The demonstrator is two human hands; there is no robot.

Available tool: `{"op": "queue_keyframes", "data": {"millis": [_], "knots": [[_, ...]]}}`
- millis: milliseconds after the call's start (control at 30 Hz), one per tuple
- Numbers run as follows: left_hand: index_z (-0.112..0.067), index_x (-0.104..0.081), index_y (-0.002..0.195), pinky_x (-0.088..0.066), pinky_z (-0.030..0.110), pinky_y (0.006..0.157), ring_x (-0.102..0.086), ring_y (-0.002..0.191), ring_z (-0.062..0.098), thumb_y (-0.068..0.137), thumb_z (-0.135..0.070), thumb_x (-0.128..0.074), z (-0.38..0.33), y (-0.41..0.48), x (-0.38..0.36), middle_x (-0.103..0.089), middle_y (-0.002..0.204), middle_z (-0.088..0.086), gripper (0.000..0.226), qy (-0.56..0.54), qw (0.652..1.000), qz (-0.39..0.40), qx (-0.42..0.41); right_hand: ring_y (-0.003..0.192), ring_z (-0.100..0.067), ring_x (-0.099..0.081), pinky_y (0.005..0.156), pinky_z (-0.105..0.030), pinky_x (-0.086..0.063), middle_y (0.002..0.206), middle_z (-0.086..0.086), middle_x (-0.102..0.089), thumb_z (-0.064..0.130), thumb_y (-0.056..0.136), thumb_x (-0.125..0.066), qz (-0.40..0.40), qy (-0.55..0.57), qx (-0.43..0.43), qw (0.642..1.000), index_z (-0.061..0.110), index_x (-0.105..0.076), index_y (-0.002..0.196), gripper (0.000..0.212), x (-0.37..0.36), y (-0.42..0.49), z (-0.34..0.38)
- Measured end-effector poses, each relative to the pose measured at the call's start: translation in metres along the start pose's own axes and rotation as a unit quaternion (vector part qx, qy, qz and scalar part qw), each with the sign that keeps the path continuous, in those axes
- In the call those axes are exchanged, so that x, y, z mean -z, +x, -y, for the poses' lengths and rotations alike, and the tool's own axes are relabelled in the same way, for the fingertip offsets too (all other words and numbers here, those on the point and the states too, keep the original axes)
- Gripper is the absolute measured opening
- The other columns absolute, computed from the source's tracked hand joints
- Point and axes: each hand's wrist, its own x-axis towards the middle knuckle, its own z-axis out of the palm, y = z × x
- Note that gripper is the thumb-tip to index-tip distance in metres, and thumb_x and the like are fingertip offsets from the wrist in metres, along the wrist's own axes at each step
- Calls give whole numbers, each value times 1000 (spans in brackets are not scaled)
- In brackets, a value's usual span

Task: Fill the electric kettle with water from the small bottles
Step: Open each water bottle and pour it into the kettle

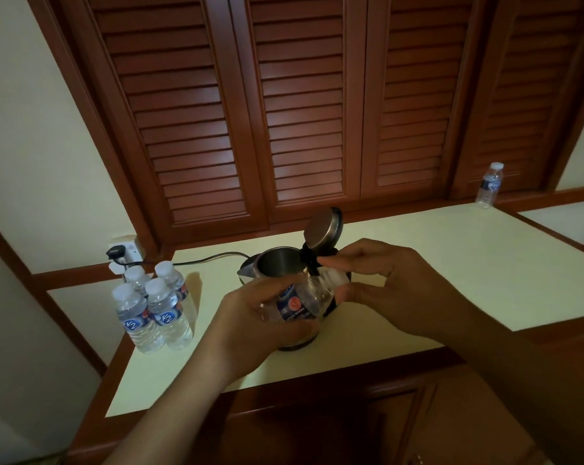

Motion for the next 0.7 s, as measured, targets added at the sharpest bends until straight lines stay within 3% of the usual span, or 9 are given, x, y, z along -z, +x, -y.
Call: {"op": "queue_keyframes", "data": {"millis": [100, 200, 267, 367, 433, 500, 533, 600, 700], "knots": [[-44, -71, 124, -61, 29, 94, -70, 111, 4, 77, -24, -90, 1, 6, -9, -75, 120, -17, 55, -77, 994, 67, 25, 110, -1, -63, 92, -12, -47, 113, 22, -69, 29, 77, -77, 24, 2, -2, 1000, 36, -71, 122, 46, 14, -5, -4], [-41, -78, 113, -59, 26, 88, -73, 107, 10, 80, -18, -85, -6, 11, -22, -79, 114, -10, 41, -168, 977, 131, 28, 106, -1, -66, 91, -12, -47, 111, 19, -73, 24, 76, -81, 31, -4, 4, 999, 33, -72, 120, 46, 30, -12, -3], [-30, -81, 112, -58, 30, 86, -75, 99, 17, 78, -26, -83, -10, 15, -33, -80, 107, 1, 34, -231, 958, 169, 30, 99, -3, -69, 88, -18, -52, 104, 16, -75, 34, 75, -82, 14, -40, 16, 999, 31, -75, 116, 41, 40, -16, 0], [-22, -84, 102, -58, 33, 83, -76, 91, 19, 70, -28, -78, -15, 26, -55, -80, 98, 4, 33, -293, 933, 206, 28, 75, -9, -66, 67, -36, -54, 80, 9, -70, 54, 86, -69, -9, -153, 74, 985, 29, -75, 85, 26, 50, -19, -1], [-26, -85, 100, -58, 30, 83, -77, 95, 19, 69, -27, -78, -20, 35, -71, -81, 100, 4, 32, -313, 919, 238, 18, 58, -11, -53, 54, -35, -44, 61, 5, -54, 55, 95, -55, -29, -240, 107, 964, 20, -62, 65, 48, 53, -22, -7], [-25, -84, 105, -59, 28, 85, -75, 100, 21, 73, -21, -83, -29, 46, -87, -80, 102, 8, 31, -317, 912, 262, -1, 48, -12, -45, 51, -29, -36, 51, 7, -42, 44, 103, -48, -53, -256, 89, 961, 20, -48, 56, 53, 61, -26, -16], [-23, -83, 107, -59, 30, 88, -75, 103, 23, 76, -18, -86, -31, 53, -96, -80, 104, 10, 31, -304, 916, 260, -19, 44, -13, -44, 51, -24, -32, 47, 8, -38, 41, 104, -47, -66, -261, 53, 962, 24, -42, 52, 55, 65, -28, -22], [-25, -80, 109, -61, 37, 92, -74, 104, 22, 80, -21, -88, -35, 68, -121, -78, 105, 6, 31, -253, 943, 205, -67, 42, -16, -48, 52, -23, -34, 42, 4, -42, 47, 105, -43, -82, -261, -111, 955, 19, -41, 46, 65, 76, -30, -32], [-33, -67, 123, -62, 40, 87, -69, 101, 14, 80, -51, -79, -37, 90, -168, -71, 112, -5, 48, -4, 983, 27, -183, 57, -20, -65, 62, -32, -50, 56, -7, -63, 59, 101, -40, -95, -210, -384, 894, 4, -61, 57, 73, 99, -27, -51]]}}
